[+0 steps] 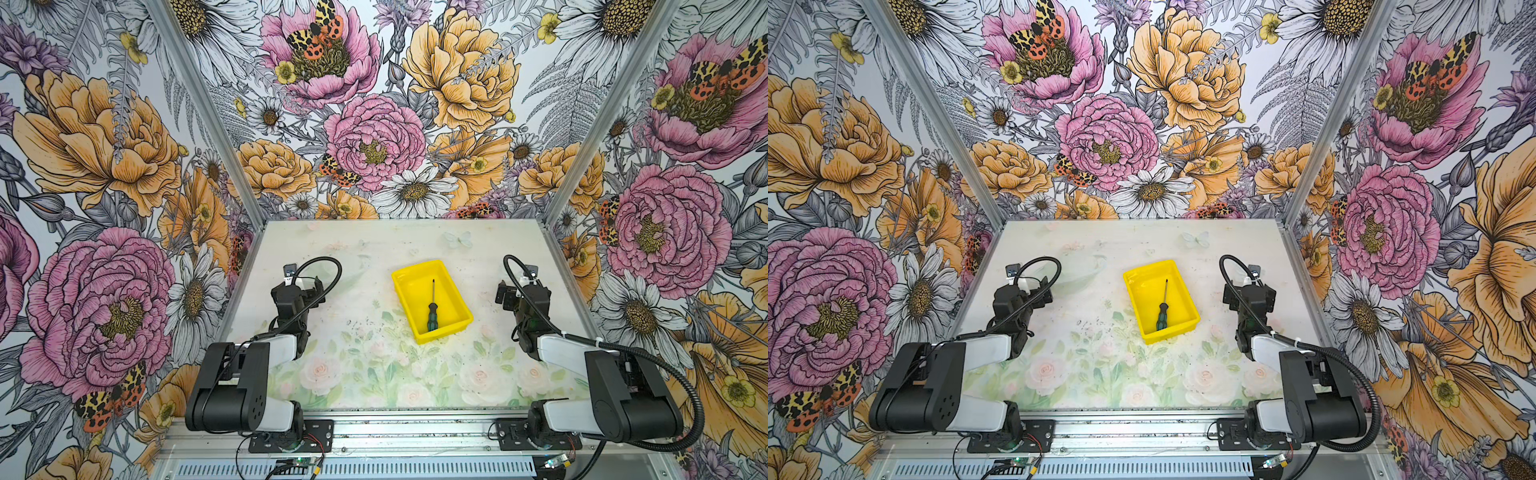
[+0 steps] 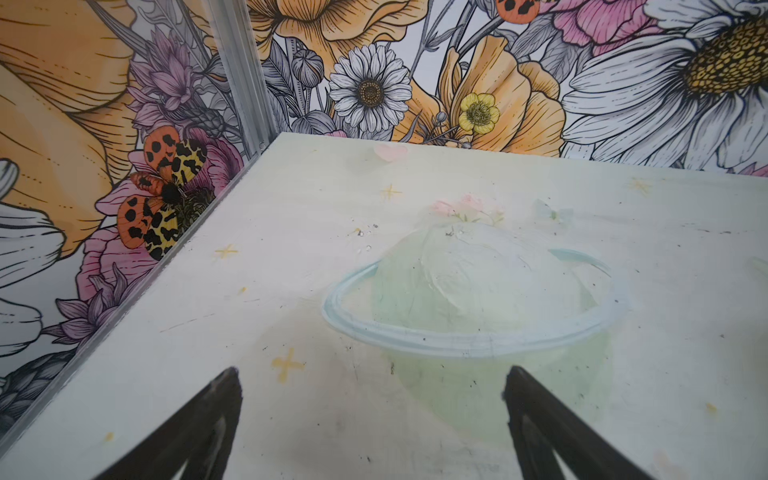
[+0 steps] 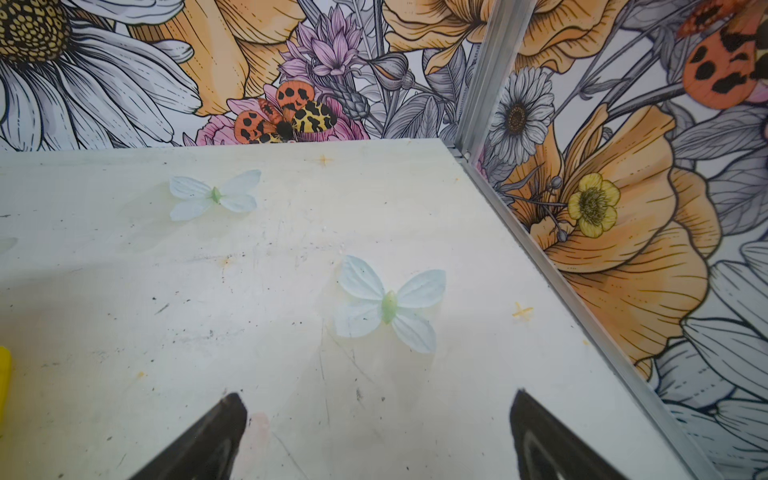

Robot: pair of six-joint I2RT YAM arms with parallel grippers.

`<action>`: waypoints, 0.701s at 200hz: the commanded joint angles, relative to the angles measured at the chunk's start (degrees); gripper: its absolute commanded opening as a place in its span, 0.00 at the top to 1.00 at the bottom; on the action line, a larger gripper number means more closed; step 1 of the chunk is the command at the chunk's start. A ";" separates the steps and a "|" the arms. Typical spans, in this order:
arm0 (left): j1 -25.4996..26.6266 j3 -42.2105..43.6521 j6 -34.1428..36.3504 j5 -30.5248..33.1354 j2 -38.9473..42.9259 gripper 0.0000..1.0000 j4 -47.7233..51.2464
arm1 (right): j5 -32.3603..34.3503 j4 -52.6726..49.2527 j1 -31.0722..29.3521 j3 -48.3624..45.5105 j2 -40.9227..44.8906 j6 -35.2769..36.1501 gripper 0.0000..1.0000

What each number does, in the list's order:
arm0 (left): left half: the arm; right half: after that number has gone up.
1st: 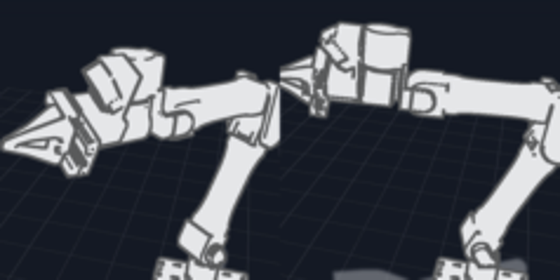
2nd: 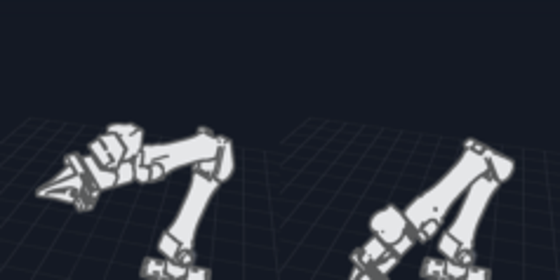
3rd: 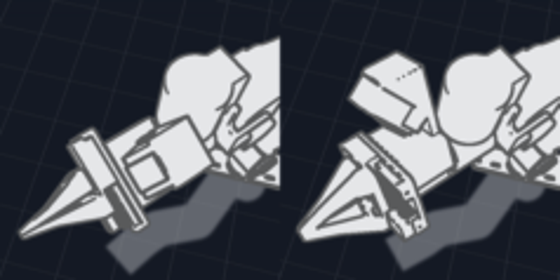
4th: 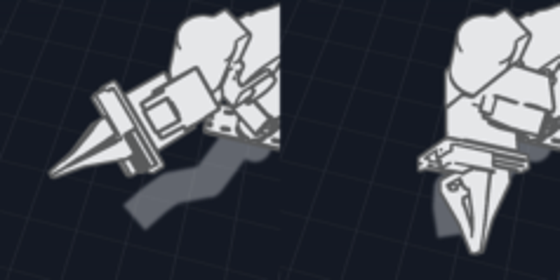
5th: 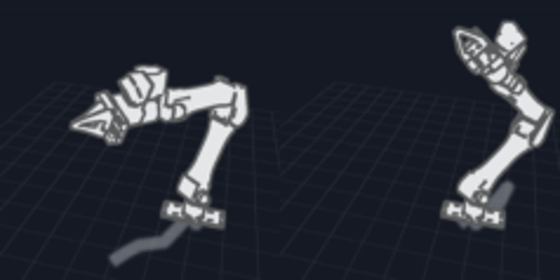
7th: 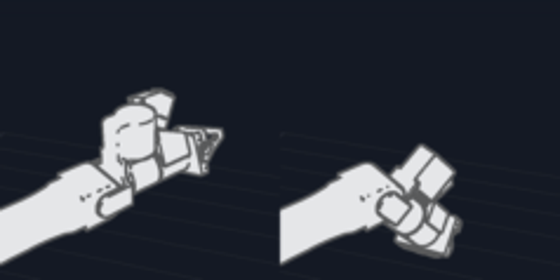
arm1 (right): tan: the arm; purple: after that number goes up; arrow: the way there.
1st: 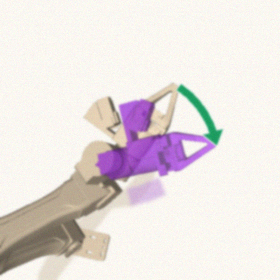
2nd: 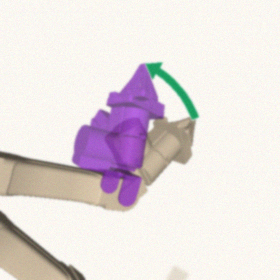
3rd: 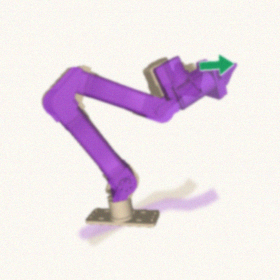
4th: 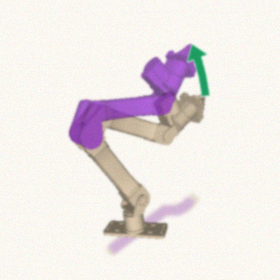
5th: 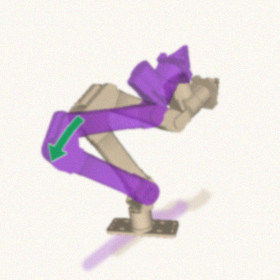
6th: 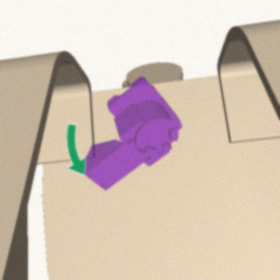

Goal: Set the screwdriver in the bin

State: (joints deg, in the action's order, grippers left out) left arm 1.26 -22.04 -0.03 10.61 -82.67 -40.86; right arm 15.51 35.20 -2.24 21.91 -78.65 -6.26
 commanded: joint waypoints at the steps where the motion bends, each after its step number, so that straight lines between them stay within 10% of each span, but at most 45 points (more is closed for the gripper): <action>1: -0.64 0.25 1.35 -3.99 -3.34 0.01 -9.75 | -4.10 9.04 2.14 0.77 -3.41 0.89 0.01; 140: -1.48 0.03 0.94 -6.13 -6.10 0.01 -12.00 | -4.70 14.58 2.78 0.32 -9.06 0.24 0.00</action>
State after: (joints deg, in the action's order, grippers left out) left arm 0.25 -22.04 0.45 6.74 -88.84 -51.29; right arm 11.68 47.70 0.45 21.91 -87.94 -6.11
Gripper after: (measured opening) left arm 0.986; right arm 0.995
